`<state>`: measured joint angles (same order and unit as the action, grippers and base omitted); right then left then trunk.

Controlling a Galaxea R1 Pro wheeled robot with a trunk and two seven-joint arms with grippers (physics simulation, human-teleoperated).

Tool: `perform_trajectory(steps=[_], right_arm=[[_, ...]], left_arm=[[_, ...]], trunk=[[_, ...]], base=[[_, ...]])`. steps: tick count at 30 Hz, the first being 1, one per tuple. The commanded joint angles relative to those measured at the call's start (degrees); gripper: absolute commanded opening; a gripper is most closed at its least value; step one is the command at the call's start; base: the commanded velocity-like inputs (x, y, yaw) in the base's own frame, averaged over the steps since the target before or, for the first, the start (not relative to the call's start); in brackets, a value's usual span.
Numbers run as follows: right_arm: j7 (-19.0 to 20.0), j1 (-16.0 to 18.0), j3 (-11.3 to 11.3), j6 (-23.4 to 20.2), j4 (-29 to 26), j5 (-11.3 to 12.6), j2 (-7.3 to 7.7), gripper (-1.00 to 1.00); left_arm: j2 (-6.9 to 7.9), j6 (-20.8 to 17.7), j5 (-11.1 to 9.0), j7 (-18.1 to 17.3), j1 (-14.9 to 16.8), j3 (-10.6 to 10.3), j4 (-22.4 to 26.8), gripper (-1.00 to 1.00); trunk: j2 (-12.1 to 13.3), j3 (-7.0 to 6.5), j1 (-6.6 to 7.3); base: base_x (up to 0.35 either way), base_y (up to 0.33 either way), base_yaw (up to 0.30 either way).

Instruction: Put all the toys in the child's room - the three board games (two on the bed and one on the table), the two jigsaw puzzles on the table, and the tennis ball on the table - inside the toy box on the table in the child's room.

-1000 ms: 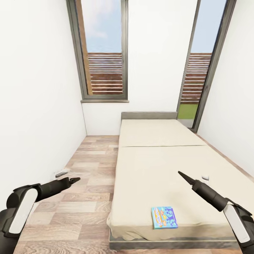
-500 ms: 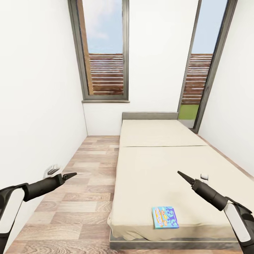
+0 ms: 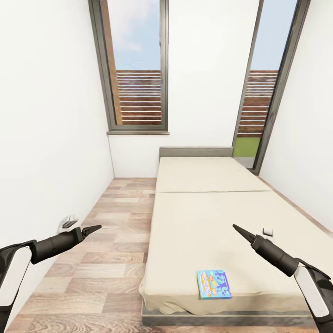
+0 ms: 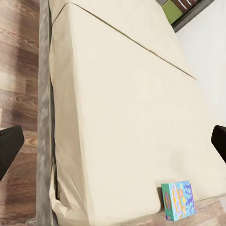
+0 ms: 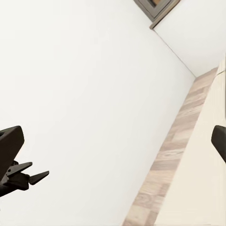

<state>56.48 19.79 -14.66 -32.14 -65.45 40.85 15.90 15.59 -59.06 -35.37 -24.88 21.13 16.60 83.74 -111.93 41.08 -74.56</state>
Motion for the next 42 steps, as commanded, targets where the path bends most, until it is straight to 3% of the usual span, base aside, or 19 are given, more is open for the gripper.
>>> perform_trajectory(steps=[1, 21, 42], right_arm=[[0.0, 0.0, 0.0, -0.4, 0.0, 0.4, 0.01, 1.0], [0.0, 0.0, 0.1, -0.4, 0.1, 0.3, 0.01, 1.0], [0.0, 0.0, 0.2, -0.2, 0.1, 0.3, -0.08, 1.0]], left_arm=[[0.0, -0.3, 0.4, -0.5, 0.1, 0.1, 0.0, 1.0], [-0.07, -0.1, 0.4, -0.5, 0.0, 0.0, 0.0, 1.0], [-0.04, -0.1, 0.5, -0.4, 0.1, 0.1, 0.0, 1.0]], trunk=[[0.0, 0.06, 0.01], [0.0, 0.06, 0.01], [0.0, 0.06, 0.01]], base=[[-0.08, -0.177, 0.0], [-0.061, -0.15, 0.0], [-0.006, -0.019, 0.0]])
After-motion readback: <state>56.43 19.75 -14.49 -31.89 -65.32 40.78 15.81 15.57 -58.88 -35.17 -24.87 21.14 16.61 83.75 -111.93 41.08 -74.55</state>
